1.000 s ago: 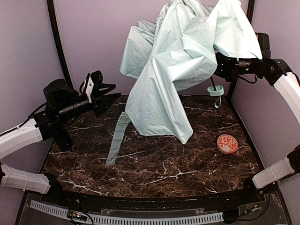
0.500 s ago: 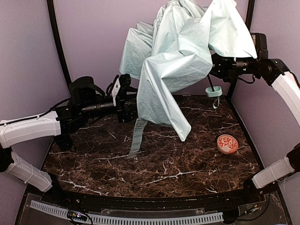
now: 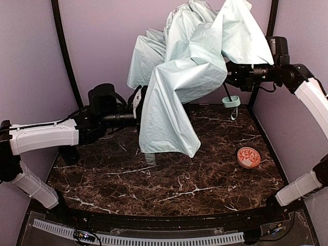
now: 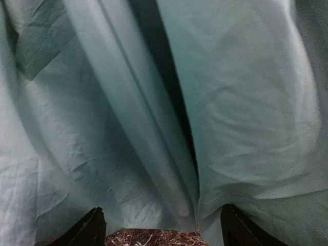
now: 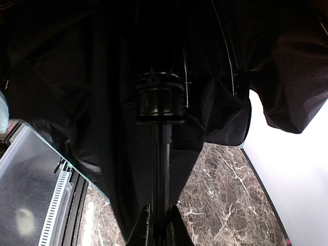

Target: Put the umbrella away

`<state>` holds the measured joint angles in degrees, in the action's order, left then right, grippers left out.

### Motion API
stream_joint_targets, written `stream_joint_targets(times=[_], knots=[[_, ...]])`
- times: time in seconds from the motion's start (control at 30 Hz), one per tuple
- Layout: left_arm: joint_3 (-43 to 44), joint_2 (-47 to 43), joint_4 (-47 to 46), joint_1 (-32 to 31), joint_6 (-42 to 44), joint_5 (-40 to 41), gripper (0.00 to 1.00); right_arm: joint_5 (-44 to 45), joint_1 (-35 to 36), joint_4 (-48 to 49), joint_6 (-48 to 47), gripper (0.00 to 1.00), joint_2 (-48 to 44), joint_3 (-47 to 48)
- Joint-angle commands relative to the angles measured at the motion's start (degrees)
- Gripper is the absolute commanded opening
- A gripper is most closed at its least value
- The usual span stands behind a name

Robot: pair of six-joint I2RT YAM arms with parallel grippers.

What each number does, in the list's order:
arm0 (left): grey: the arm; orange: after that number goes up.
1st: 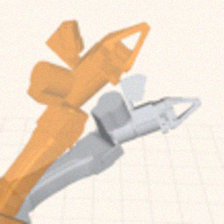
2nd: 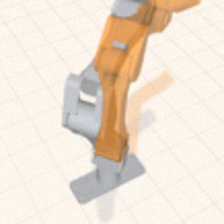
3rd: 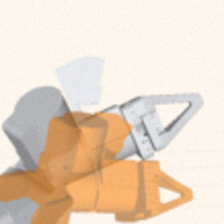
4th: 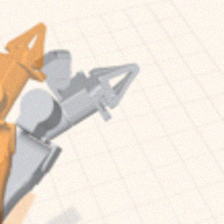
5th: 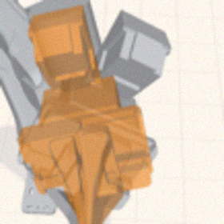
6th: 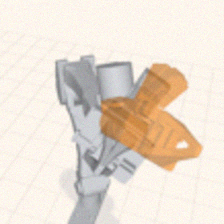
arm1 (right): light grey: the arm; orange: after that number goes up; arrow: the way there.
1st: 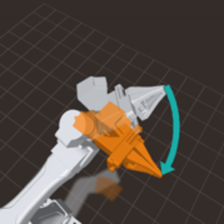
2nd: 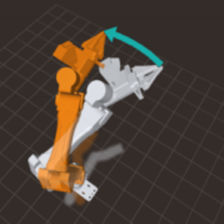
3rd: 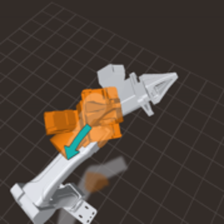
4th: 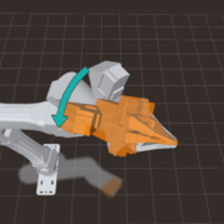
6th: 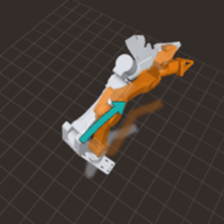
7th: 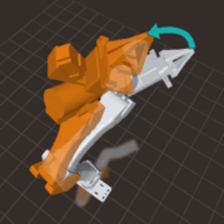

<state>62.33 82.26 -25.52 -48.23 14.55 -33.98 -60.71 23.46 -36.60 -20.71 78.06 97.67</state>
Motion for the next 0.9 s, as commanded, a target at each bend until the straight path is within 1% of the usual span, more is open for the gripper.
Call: stream_joint_targets(times=[0.0,0.1,0.2,0.27,0.3,0.37,0.43,0.47,0.57,0.6,0.63,0.67,0.73,0.8,0.87], knots=[[0.3,-0.1,-2.7,-1.2,-1.0,-7.9,0.81,1.9,0.4,2.2,-0.1,0.00,0.7,0.6],[0.0,-0.1,-4.3,-1.4,-2.5,-11.9,0.82,2.8,0.4,2.2,-0.1,0.00,1.0,0.6],[-0.1,-0.4,-4.6,-1.5,-2.9,-12.8,0.85,3.3,0.5,1.8,-0.1,0.00,1.3,0.7],[0.3,-0.3,-4.6,-1.6,-3.3,-10.7,0.86,3.7,0.8,1.6,0.0,0.00,1.4,0.9],[0.8,0.3,-4.4,-1.8,-3.5,-8.1,0.86,3.9,1.1,1.6,0.1,0.00,1.5,1.0],[2.1,1.9,-3.4,-2.0,-3.2,-2.9,0.82,3.8,1.9,1.3,-0.1,0.00,1.8,1.2],[2.6,3.2,-4.0,-2.0,-2.8,1.5,0.71,3.8,2.7,1.0,-0.6,0.00,1.9,1.4],[2.8,3.5,-4.1,-2.0,-2.3,2.6,0.64,3.9,3.1,0.8,-0.9,0.00,1.9,1.6],[2.6,3.4,-4.8,-2.0,0.5,3.7,0.24,4.0,3.6,-1.6,-2.3,0.00,1.9,2.1],[1.9,3.0,-5.7,-2.0,1.7,4.3,0.14,4.0,3.6,-2.9,-3.1,0.00,2.0,2.2],[1.0,2.5,-7.4,-2.0,3.4,5.5,0.06,4.0,3.6,-4.6,-3.9,0.00,2.0,2.1],[-0.2,2.1,-9.8,-1.9,5.3,7.1,0.00,4.1,3.6,-6.5,-4.8,0.00,2.1,2.0],[-2.2,2.2,-14.9,-1.8,9.3,11.4,0.00,5.1,3.8,-10.4,-5.8,0.00,2.3,1.0],[-2.5,3.6,-20.2,-1.0,12.7,14.0,0.00,7.5,4.6,-13.2,-5.9,0.00,2.0,-0.9],[-3.0,5.7,-26.9,0.3,14.4,12.9,0.00,9.9,6.2,-16.2,-7.0,0.00,1.8,-2.7]])
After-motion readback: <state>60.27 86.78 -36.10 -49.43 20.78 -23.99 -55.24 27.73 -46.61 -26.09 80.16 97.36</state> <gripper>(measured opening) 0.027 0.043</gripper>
